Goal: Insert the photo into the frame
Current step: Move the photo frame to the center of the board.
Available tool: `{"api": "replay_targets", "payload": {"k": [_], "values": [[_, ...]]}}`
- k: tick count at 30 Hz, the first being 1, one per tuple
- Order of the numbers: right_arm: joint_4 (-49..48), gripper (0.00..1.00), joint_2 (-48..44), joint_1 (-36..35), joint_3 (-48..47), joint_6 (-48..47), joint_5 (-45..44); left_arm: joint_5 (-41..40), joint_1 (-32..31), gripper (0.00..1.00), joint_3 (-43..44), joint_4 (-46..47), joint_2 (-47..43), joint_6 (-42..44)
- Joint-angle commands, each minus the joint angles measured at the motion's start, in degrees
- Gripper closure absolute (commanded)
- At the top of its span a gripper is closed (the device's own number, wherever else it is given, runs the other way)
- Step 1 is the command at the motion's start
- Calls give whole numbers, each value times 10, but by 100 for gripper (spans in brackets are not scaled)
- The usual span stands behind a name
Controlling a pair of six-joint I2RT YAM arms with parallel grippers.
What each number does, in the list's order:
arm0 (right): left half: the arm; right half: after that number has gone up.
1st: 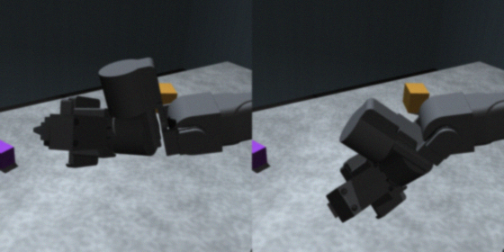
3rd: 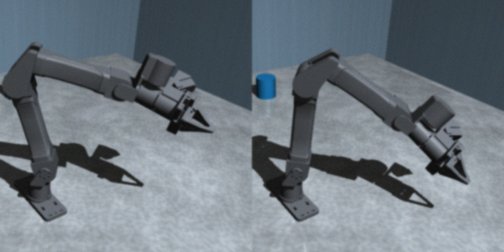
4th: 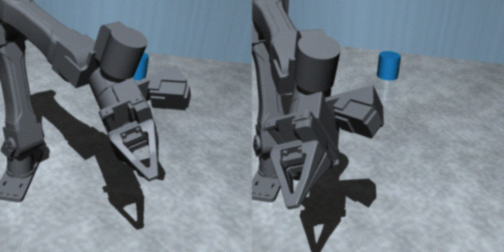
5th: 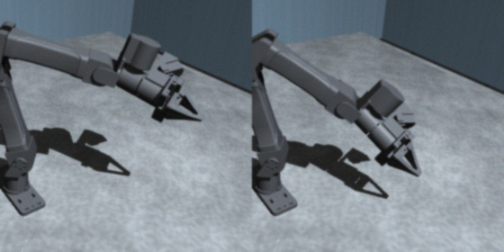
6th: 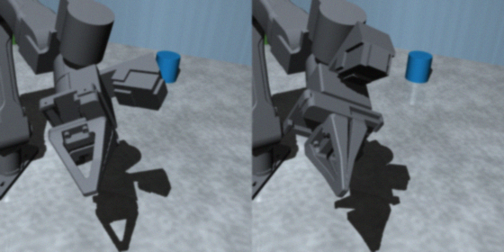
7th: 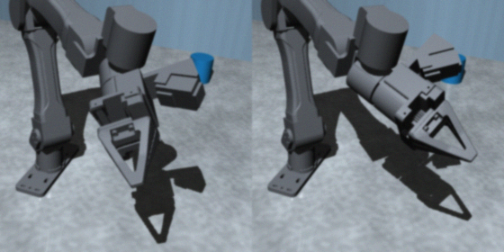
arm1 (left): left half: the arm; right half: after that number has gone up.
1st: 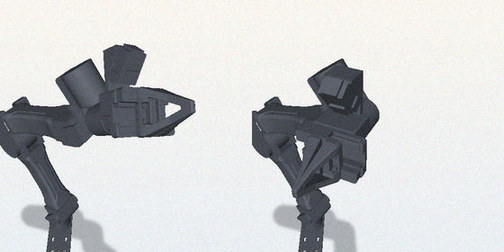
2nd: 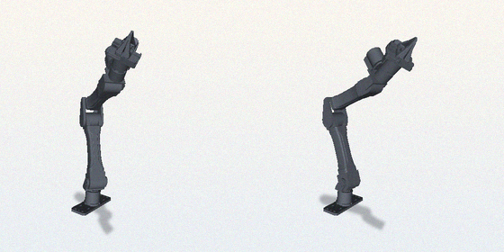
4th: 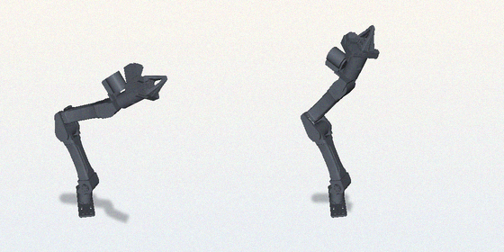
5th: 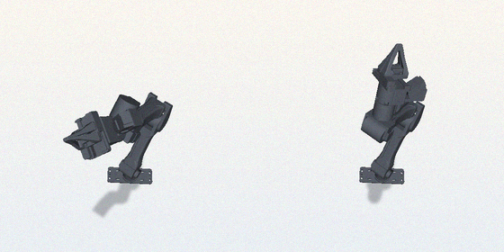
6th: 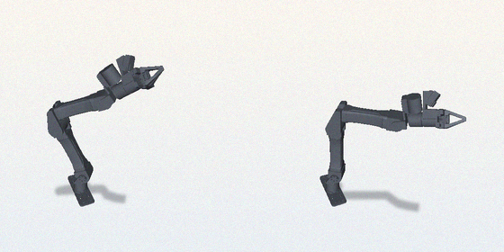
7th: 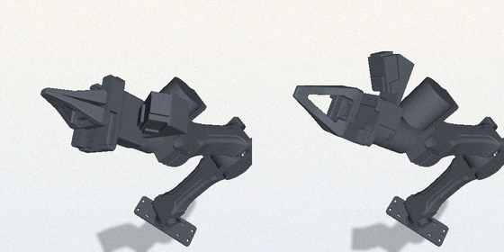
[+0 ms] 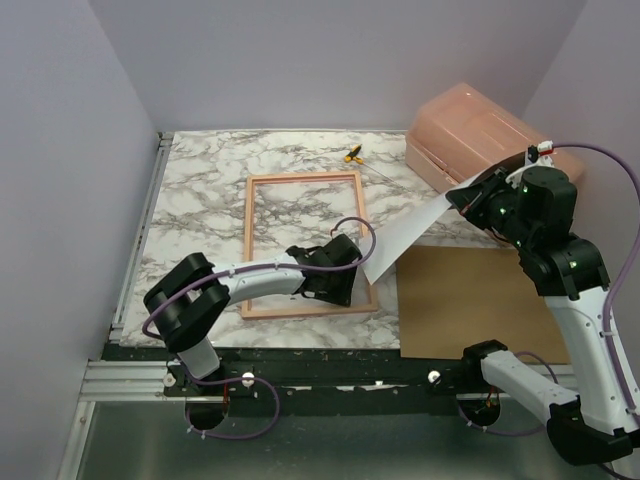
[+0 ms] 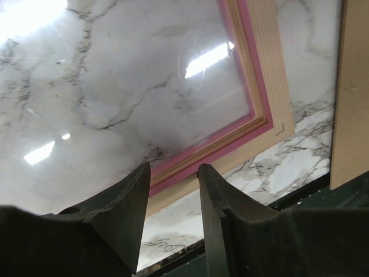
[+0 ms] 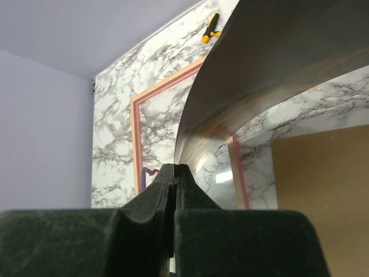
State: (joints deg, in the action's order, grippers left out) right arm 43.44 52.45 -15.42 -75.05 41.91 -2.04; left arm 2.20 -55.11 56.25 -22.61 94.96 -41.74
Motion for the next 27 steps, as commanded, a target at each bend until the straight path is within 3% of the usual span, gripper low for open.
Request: {"api": "replay_targets", "payload": {"k": [1, 12, 20, 22, 25, 27], "values": [[18, 100, -6, 0, -33, -4, 9, 51, -25, 61, -5, 19, 15, -6], [9, 100, -6, 0, -41, -11, 33, 78, -57, 69, -49, 51, -35, -46], [3, 100, 1, 0, -44, -22, 59, 111, -61, 69, -87, 92, -73, -62], [-1, 100, 3, 0, -43, -25, 70, 120, -61, 64, -95, 104, -89, -66], [-5, 100, 12, 0, -43, -34, 94, 132, -56, 43, -93, 111, -124, -66], [-10, 100, 18, 0, -44, -40, 114, 147, -48, 35, -89, 120, -151, -62]]}}
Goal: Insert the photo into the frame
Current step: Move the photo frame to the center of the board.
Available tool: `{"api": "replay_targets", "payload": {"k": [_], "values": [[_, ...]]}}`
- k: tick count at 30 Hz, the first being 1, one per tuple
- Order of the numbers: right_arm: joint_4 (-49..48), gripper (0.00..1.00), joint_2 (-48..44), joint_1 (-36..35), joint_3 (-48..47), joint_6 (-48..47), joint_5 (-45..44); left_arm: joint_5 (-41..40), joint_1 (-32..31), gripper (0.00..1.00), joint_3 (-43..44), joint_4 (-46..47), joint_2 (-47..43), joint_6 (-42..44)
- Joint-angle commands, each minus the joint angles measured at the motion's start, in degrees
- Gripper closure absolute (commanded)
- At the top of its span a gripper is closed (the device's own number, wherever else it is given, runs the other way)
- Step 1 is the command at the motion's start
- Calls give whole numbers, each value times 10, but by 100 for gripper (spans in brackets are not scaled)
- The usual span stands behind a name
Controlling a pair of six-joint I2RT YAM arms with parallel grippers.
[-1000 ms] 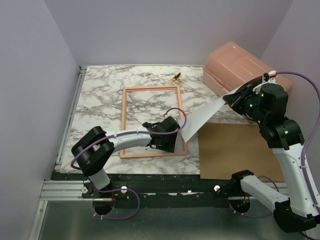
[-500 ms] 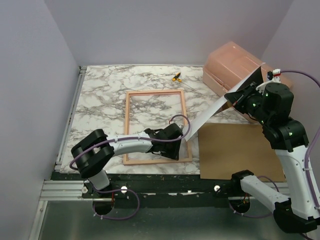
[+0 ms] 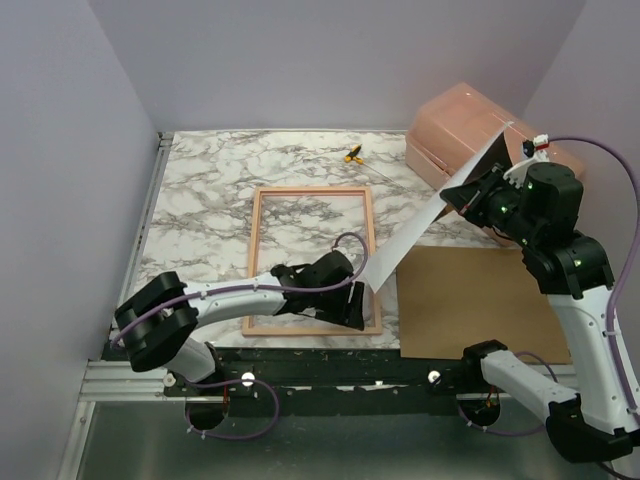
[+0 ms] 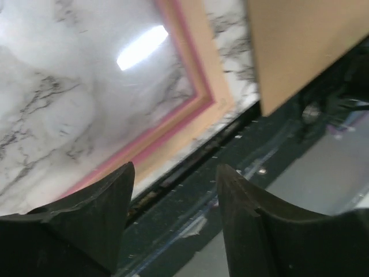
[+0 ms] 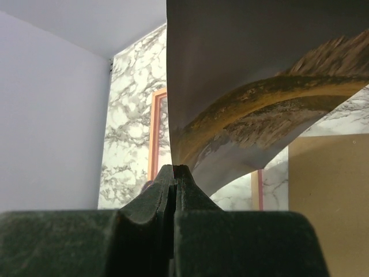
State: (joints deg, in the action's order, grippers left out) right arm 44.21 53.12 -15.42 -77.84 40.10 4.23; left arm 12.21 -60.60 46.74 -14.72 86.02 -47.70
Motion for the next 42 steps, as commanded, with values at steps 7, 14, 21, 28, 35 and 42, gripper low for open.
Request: {"api": "replay_targets", "payload": {"k": [7, 14, 21, 28, 35, 42], "values": [[-34, 100, 38, 0, -36, -38, 117, 123, 95, 29, 0, 58, -173, -11], [-100, 100, 97, 0, -45, -17, 254, 173, 267, 25, -52, 27, -356, -52], [-201, 100, 182, -5, -68, 27, 396, 41, 321, 22, 102, -212, -482, 75], [-270, 100, 252, -10, -126, 50, 430, 2, 321, 21, 233, -290, -534, 179], [-331, 100, 324, -66, -185, 68, 495, -23, 321, 17, 281, -301, -567, 212], [-398, 100, 342, -153, -164, 81, 532, -28, 321, 17, 258, -278, -565, 193]]}}
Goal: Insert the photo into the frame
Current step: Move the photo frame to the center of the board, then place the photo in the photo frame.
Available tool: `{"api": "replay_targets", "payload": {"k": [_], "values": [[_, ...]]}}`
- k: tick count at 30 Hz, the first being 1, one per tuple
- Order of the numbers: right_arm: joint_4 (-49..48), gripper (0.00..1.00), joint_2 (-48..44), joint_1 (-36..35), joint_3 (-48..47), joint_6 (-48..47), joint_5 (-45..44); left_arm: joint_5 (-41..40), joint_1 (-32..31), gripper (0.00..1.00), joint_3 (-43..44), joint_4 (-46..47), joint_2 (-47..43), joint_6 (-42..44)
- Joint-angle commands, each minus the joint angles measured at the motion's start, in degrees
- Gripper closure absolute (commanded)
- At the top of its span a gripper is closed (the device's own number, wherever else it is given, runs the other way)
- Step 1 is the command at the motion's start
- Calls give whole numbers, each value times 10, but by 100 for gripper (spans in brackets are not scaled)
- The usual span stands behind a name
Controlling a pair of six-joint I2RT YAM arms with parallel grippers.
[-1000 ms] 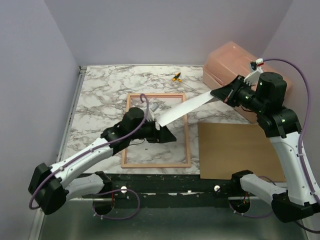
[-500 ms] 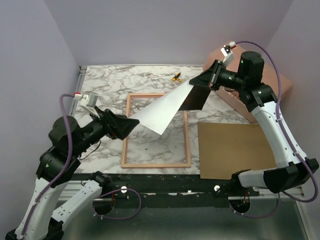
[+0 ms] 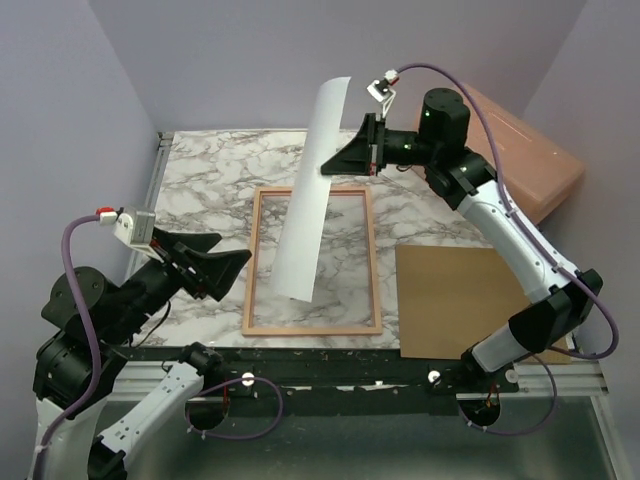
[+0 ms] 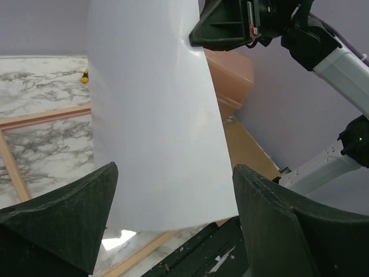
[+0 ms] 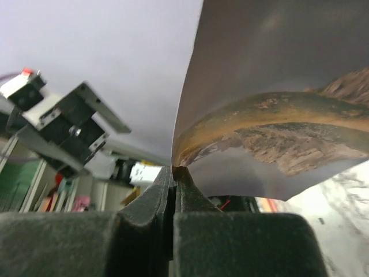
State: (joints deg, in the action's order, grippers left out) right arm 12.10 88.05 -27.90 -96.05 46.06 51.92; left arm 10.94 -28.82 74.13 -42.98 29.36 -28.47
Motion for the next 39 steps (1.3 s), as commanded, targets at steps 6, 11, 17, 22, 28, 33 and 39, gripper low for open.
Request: {"api": "replay_targets", "payload": {"k": [6, 11, 17, 22, 28, 33, 39], "values": [[-126, 100, -55, -26, 151, 2, 49, 3, 3, 17, -74, 53, 1, -32], [-42, 100, -55, 14, 274, -68, -4, 24, 3, 17, -118, 74, 0, -52], [150, 100, 65, 71, 300, -223, -36, 47, 3, 16, -156, 95, 0, -69], [250, 100, 172, 71, 245, -283, -126, 51, 3, 16, -164, 95, 2, -70], [268, 100, 192, 71, 212, -289, -210, 49, 3, 16, -173, 98, -1, -74], [275, 100, 200, 71, 185, -293, -249, 51, 3, 16, -182, 101, 2, -76], [279, 100, 231, 71, 146, -294, -248, 51, 3, 16, -189, 103, 4, -76]]}}
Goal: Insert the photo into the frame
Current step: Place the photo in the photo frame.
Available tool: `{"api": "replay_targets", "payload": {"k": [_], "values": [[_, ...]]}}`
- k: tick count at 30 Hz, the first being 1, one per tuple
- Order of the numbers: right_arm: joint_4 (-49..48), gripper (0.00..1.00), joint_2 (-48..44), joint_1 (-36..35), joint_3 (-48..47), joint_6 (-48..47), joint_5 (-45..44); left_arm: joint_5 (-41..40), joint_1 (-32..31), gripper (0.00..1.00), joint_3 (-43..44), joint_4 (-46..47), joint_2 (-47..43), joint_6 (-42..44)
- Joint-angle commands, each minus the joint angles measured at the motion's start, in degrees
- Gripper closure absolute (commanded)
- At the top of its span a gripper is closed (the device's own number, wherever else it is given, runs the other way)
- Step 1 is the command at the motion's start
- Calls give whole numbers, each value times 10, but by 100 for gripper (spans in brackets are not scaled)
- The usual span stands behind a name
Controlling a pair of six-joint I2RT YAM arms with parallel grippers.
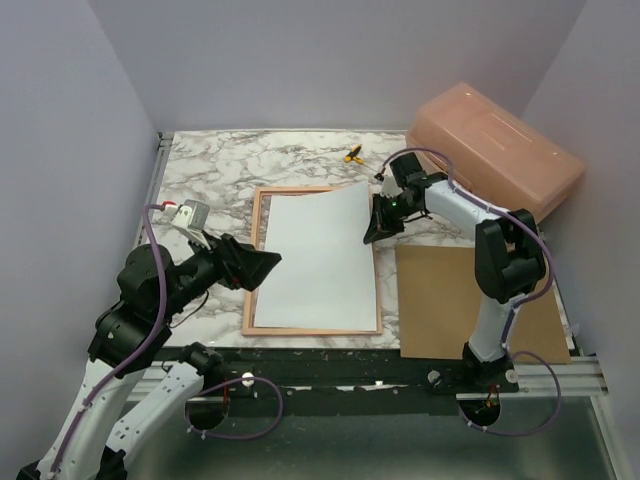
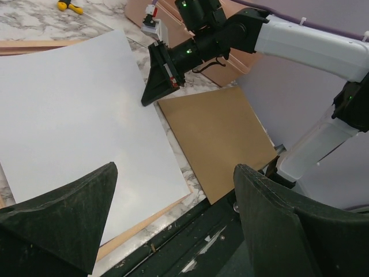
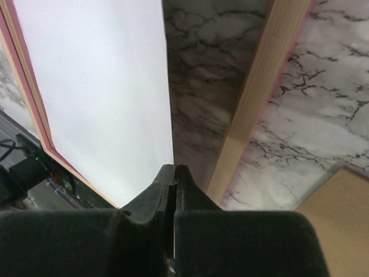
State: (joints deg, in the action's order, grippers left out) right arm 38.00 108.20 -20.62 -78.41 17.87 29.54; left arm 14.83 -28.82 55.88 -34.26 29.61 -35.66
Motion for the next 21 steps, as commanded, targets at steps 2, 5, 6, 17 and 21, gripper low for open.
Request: {"api": "replay_targets", "payload": {"k": [2, 5, 6, 17, 21], "values": [[19, 100, 36, -2, -40, -10, -29, 11, 3, 16, -9, 16, 1, -4], [18, 100, 46, -2, -53, -10, -25, 13, 3, 16, -11, 16, 2, -4], [20, 100, 51, -2, -59, -10, -24, 13, 3, 16, -13, 16, 3, -3], [4, 100, 85, -2, -88, 5, 3, 15, 4, 16, -19, 14, 13, 2], [-12, 100, 87, -3, -81, 18, 19, 16, 3, 16, -19, 16, 15, 0]]}}
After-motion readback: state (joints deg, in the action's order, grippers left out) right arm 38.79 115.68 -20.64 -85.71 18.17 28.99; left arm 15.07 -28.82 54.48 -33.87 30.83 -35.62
